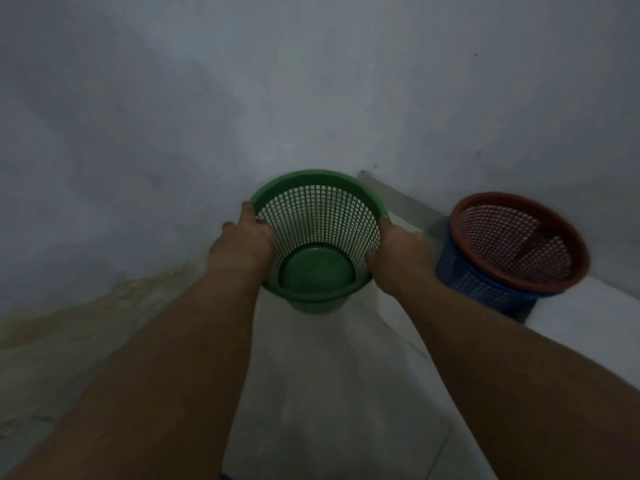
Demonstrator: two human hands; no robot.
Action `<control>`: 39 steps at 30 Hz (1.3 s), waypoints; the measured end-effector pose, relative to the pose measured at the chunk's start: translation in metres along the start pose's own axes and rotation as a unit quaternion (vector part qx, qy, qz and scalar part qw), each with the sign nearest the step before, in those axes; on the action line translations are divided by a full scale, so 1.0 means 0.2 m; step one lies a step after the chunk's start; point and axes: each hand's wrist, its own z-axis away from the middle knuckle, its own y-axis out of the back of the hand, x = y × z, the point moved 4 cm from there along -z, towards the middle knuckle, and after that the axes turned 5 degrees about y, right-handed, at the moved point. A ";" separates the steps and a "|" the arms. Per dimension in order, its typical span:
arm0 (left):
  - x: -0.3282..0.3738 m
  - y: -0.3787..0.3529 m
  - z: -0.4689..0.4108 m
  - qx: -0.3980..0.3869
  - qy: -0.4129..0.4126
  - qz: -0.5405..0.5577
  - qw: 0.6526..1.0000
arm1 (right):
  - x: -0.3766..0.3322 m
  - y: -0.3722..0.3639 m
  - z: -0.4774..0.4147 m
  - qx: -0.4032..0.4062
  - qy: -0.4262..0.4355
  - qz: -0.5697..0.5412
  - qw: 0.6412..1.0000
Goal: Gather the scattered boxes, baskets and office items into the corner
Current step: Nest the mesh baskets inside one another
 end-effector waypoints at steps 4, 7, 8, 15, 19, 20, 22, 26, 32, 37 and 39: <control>0.28 0.24 0.17 0.049 -0.058 0.047 0.996 | 0.05 0.43 0.09 0.083 0.007 0.011 0.996; 0.53 0.40 0.34 0.081 -0.109 0.069 0.988 | 0.13 0.74 0.18 0.126 -0.005 0.014 0.992; 0.61 0.43 0.40 0.090 -0.131 0.078 0.984 | 0.17 0.84 0.23 0.141 -0.016 0.003 0.990; 1.10 0.42 0.71 0.118 -0.257 0.029 0.959 | 0.50 1.31 0.49 0.215 -0.089 0.030 0.972; 1.30 0.31 0.81 0.110 -0.312 -0.038 0.943 | 0.70 1.36 0.51 0.218 -0.124 0.038 0.967; 1.34 0.29 0.81 0.107 -0.314 -0.039 0.943 | 0.75 1.36 0.50 0.220 -0.131 0.037 0.966; 1.41 0.22 0.78 0.117 -0.334 -0.065 0.933 | 0.83 1.34 0.48 0.217 -0.147 0.038 0.964; 1.50 0.03 0.66 0.107 -0.382 -0.153 0.905 | 0.97 1.23 0.38 0.195 -0.171 0.031 0.965; 1.53 -0.15 0.56 0.063 -0.387 -0.202 0.897 | 1.08 1.10 0.29 0.159 -0.199 0.037 0.966; 1.57 -0.19 0.50 0.043 -0.395 -0.214 0.892 | 1.11 1.10 0.24 0.140 -0.219 0.052 0.964; 1.56 -0.19 0.50 0.025 -0.388 -0.221 0.894 | 1.11 1.11 0.24 0.135 -0.236 0.061 0.960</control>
